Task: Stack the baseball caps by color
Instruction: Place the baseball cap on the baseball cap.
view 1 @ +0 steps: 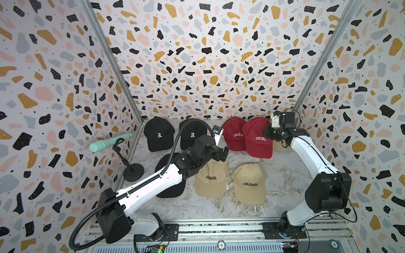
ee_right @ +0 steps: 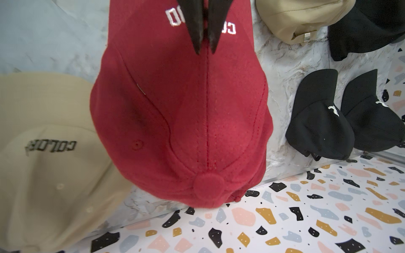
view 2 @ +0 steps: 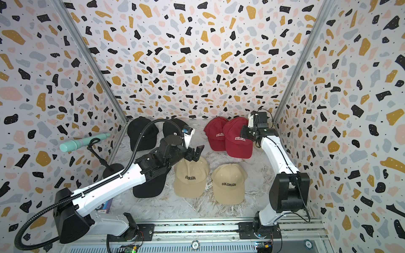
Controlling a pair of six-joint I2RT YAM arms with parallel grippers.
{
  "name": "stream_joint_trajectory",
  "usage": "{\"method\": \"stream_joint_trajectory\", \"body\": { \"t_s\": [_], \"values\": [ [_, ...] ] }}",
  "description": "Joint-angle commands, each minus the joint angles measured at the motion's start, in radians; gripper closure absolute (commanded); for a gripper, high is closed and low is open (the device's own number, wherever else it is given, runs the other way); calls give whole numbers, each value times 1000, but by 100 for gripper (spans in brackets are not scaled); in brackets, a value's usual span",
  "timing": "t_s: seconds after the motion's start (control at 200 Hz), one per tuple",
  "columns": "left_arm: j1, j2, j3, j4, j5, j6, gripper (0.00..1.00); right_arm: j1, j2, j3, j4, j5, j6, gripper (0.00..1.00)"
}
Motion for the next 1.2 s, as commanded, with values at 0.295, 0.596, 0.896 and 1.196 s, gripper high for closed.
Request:
{"method": "stream_joint_trajectory", "body": {
  "t_s": [0.295, 0.596, 0.896, 1.196],
  "values": [
    [33, -106, -56, -10, -123, -3, 0, 124, 258, 368, -88, 94, -83, 100],
    [54, -160, -104, -5, -173, -25, 0, 147, 397, 552, -190, 85, -124, 100],
    [70, -161, -110, -1, -184, -37, 0, 169, 378, 549, -238, 91, -124, 100],
    [75, -133, -104, 14, -150, -45, 0, 184, 209, 415, -292, 118, -131, 100]
  ]
}}
